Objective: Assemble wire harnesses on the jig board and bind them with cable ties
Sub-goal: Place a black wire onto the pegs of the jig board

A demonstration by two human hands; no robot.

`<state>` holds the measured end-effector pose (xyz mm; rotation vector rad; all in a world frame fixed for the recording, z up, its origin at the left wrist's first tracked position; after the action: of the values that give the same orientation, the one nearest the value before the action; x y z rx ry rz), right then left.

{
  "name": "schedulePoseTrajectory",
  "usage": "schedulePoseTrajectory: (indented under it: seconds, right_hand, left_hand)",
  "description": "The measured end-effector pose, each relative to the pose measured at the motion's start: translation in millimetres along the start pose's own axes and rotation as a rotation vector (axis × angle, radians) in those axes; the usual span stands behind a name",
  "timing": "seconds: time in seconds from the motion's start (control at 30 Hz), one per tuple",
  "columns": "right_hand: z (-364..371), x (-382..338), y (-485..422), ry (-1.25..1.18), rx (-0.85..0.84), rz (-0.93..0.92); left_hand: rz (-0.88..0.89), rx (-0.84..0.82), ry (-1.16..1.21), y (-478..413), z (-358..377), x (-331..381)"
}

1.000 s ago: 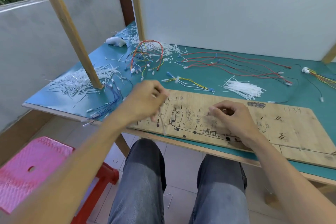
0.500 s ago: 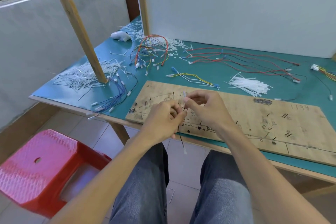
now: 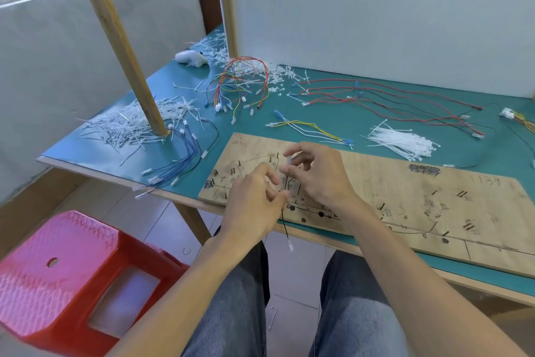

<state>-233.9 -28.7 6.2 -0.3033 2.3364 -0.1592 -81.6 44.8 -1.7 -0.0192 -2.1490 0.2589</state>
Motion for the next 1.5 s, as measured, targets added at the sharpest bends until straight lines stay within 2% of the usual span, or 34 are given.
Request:
schedulePoseTrajectory:
  seconds: [0.37, 0.5, 0.73, 0.87, 1.0, 1.13, 1.3, 1.5]
  right_hand:
    - [5.3, 12.2, -13.8, 0.065, 0.013, 0.126]
    - [9.7, 9.7, -12.4, 0.084, 0.017, 0.144]
    - [13.3, 5.3, 9.7, 0.436, -0.051, -0.127]
    - [16.1, 12.2, 19.9, 0.495, -0.014, -0.111]
    - [17.3, 16.4, 14.8, 0.473, -0.034, -0.084]
    - [19.4, 16.5, 14.9, 0.453, -0.045, -0.081]
    - [12.6, 17.1, 15.8, 0.256, 0.014, -0.047]
    - [11.7, 17.3, 16.8, 0.182, 0.028, -0.044]
  left_hand:
    - [-0.1, -0.094, 0.017, -11.0, 0.5, -4.2]
    - [-0.057, -0.099, -0.187, -10.5, 0.8, -4.9]
    - [-0.008, -0.11, -0.228, -5.2, 0.2, -5.3]
    - [-0.069, -0.166, -0.128, -5.3, -10.8, -5.6]
    - [-0.055, 0.049, -0.09, -33.2, -59.1, -12.9]
    - [-0.169, 0.259, -0.232, -78.9, -119.7, -43.2]
    - [-0.344, 0.189, -0.388, -122.0, -141.9, -83.8]
    - [-0.43, 0.226, -0.442, -138.3, -153.4, -112.6]
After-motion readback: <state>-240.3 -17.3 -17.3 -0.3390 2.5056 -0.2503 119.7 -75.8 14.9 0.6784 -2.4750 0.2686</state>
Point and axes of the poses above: each hand's wrist, its own y-axis away from the middle knuckle, its own z-axis out of the palm, x = y × z, the point moved 4 cm from there along -y, towards the middle knuckle, and after that the axes turned 11 degrees about y, right-handed, at the moved point
